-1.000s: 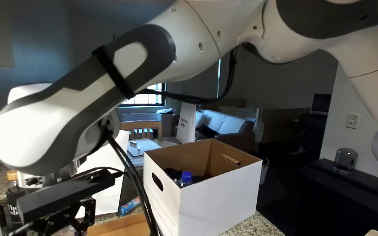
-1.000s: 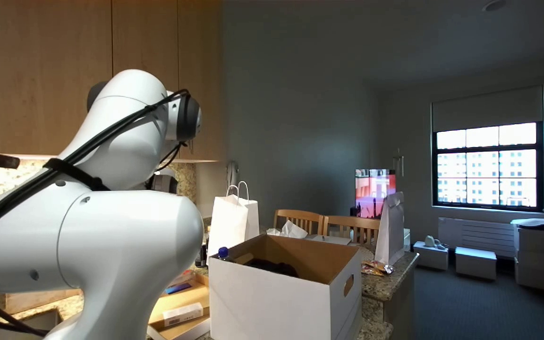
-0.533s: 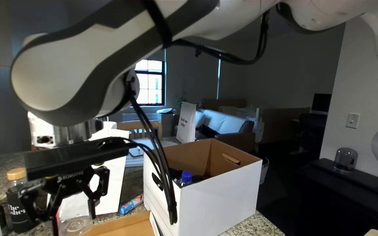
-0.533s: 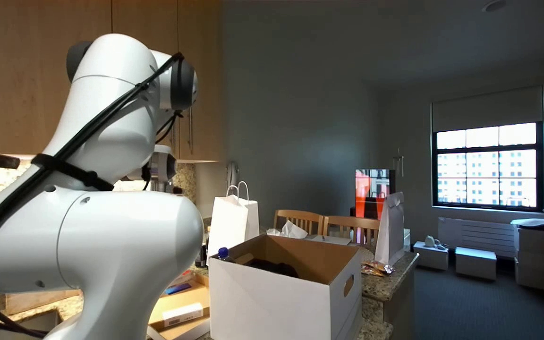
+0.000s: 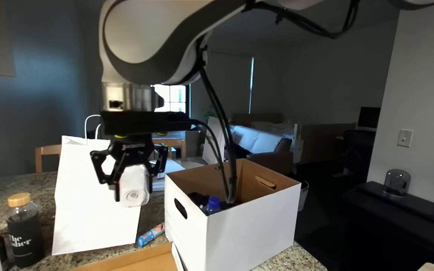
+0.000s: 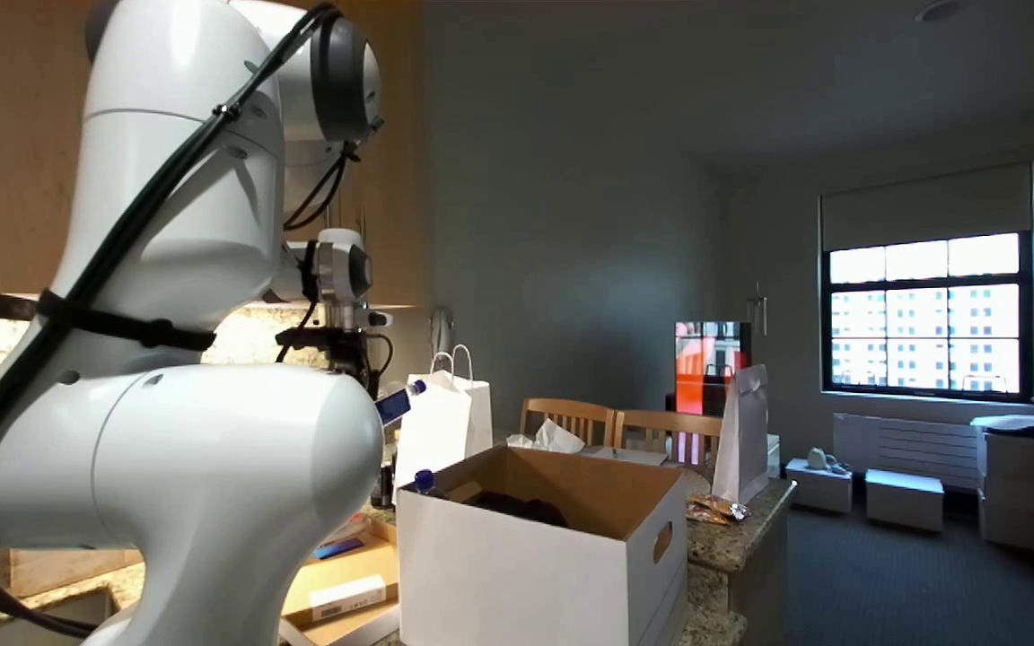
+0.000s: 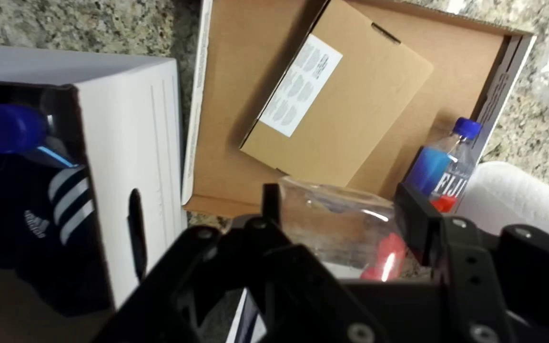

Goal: Put three bottles of water in the box

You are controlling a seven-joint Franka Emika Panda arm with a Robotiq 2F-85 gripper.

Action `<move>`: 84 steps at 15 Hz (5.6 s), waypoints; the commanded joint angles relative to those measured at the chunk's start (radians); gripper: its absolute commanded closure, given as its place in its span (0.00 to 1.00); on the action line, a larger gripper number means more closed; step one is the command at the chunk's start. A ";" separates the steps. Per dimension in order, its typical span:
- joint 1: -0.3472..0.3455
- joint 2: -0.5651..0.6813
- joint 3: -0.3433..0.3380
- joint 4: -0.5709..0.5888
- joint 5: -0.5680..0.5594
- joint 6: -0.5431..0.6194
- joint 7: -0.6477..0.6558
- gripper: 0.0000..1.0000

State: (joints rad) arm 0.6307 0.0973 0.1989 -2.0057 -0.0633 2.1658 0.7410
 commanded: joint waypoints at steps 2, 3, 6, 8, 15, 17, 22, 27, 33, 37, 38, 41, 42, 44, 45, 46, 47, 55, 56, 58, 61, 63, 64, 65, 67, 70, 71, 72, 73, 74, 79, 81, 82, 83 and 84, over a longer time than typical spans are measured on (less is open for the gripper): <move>-0.152 -0.194 0.030 -0.125 0.035 -0.034 -0.053 0.63; -0.185 -0.222 0.034 -0.139 0.042 -0.042 -0.069 0.63; -0.263 -0.295 0.028 -0.168 0.059 -0.088 -0.140 0.63; -0.306 -0.331 0.022 -0.180 0.066 -0.117 -0.186 0.63; -0.404 -0.388 0.014 -0.180 0.087 -0.142 -0.256 0.00; -0.413 -0.388 0.020 -0.179 0.093 -0.137 -0.253 0.00; -0.399 -0.370 0.059 -0.184 0.107 -0.125 -0.225 0.00; -0.376 -0.356 0.130 -0.210 0.129 -0.098 -0.191 0.00; -0.349 -0.306 0.204 -0.211 0.108 -0.062 -0.115 0.00; -0.330 -0.247 0.231 -0.199 0.104 -0.018 -0.046 0.00; -0.325 -0.232 0.235 -0.196 0.098 -0.009 -0.032 0.00; -0.307 -0.191 0.242 -0.190 0.095 0.011 -0.004 0.00; -0.300 -0.180 0.242 -0.191 0.097 0.021 0.006 0.00; -0.284 -0.159 0.243 -0.194 0.101 0.038 0.023 0.00; -0.277 -0.149 0.243 -0.194 0.105 0.046 0.032 0.00; -0.269 -0.138 0.244 -0.197 0.101 0.056 0.048 0.00; -0.261 -0.129 0.246 -0.198 0.087 0.062 0.060 0.00; -0.194 -0.007 0.242 -0.108 -0.145 0.035 0.231 0.00; -0.183 0.013 0.239 -0.087 -0.173 0.027 0.247 0.00; -0.159 0.057 0.232 -0.038 -0.226 0.006 0.276 0.00; -0.117 0.120 0.218 0.037 -0.282 -0.023 0.297 0.00; -0.091 0.160 0.212 0.092 -0.273 -0.059 0.277 0.00; -0.078 0.179 0.208 0.119 -0.268 -0.079 0.272 0.00; -0.067 0.199 0.207 0.147 -0.252 -0.098 0.258 0.00; -0.040 0.233 0.198 0.192 -0.246 -0.125 0.256 0.00; -0.009 0.272 0.188 0.228 -0.206 -0.120 0.243 0.00; 0.003 0.284 0.184 0.235 -0.194 -0.116 0.240 0.00; 0.013 0.295 0.182 0.240 -0.180 -0.117 0.234 0.00; 0.021 0.305 0.180 0.247 -0.163 -0.123 0.226 0.00; 0.026 0.314 0.180 0.257 -0.138 -0.169 0.202 0.00; 0.045 0.318 0.156 0.252 -0.104 -0.176 0.190 0.00; 0.044 0.314 0.151 0.252 -0.102 -0.170 0.188 0.00; 0.047 0.321 0.146 0.261 -0.095 -0.156 0.189 0.00; 0.052 0.338 0.140 0.277 -0.095 -0.145 0.183 0.00; 0.053 0.347 0.138 0.284 -0.092 -0.119 0.177 0.00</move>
State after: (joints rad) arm 0.6640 0.4193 0.3590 -1.7518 -0.1811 2.0057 0.9405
